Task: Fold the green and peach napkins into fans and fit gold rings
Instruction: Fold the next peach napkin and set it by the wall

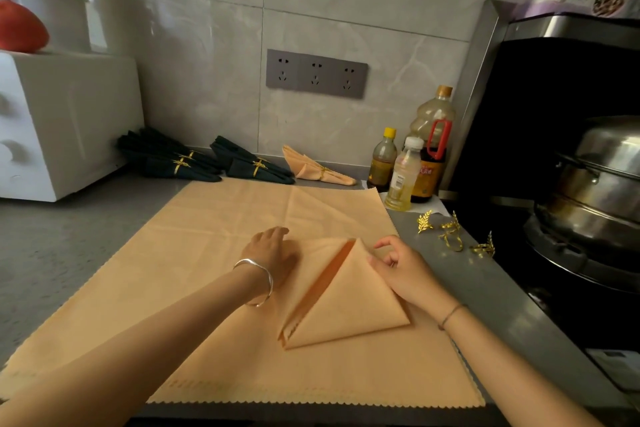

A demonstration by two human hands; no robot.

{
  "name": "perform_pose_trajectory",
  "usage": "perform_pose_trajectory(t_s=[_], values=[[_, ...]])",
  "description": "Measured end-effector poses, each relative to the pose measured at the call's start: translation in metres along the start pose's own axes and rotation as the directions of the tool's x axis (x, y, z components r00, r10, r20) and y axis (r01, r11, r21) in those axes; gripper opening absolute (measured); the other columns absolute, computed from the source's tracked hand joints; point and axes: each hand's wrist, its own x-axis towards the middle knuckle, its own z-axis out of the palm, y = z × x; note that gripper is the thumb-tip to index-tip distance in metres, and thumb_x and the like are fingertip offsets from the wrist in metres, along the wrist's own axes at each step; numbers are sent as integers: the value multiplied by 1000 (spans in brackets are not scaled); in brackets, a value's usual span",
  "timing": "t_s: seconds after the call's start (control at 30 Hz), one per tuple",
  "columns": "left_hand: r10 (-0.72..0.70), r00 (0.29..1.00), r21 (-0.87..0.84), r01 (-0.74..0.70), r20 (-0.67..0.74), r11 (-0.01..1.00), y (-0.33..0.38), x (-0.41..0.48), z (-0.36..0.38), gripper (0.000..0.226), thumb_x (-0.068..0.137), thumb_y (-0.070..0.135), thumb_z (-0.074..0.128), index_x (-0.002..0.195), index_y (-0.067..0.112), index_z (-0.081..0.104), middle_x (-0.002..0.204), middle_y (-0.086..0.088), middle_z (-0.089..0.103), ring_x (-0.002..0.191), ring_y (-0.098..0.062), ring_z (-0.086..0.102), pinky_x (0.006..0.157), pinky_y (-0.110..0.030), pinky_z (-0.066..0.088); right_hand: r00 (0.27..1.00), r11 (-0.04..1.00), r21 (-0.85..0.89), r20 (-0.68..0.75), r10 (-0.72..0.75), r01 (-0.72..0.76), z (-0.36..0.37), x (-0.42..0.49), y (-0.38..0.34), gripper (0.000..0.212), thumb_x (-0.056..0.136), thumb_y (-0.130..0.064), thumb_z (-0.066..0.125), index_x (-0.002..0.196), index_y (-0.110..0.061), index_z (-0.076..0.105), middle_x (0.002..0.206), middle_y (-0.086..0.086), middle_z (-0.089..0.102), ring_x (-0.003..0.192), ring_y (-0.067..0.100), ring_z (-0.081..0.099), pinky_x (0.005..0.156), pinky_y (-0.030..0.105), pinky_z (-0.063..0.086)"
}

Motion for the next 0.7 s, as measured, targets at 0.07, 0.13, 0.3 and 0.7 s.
perform_pose_trajectory(t_s=[0.07,0.13,0.3,0.7], values=[[28,998,48,-31,48,998,2,-22,1,64,99,47,32,151,19,8,159,-2,5,146,-23,7,117,-34,11,999,999,-42,-39,9,-11,5,8,0,22,88,-33,59,105,-27,47,63,-3,53,61,13,50,57,27,36],[55,991,110,-69,126,991,6,-43,4,68,99,51,22,151,17,-5,159,-3,-9,147,-20,-6,119,-34,2,997,999,-48,-72,20,-23,11,14,-3,25,89,-35,58,108,-27,45,65,-4,53,65,14,53,58,27,37],[57,968,133,-92,246,987,25,-69,18,77,97,57,20,150,12,-12,158,-4,-17,145,-20,-15,117,-33,-5,988,997,69,-148,50,-40,29,20,-8,29,89,-17,59,116,-18,48,68,-4,51,69,15,52,67,30,42],[110,984,248,-142,139,958,30,-73,33,57,103,36,15,152,13,-5,159,-6,-10,146,-22,-10,117,-34,-8,939,900,-279,9,-345,334,21,-4,-24,43,93,-35,34,119,-16,62,124,-3,57,115,12,50,103,33,36]])
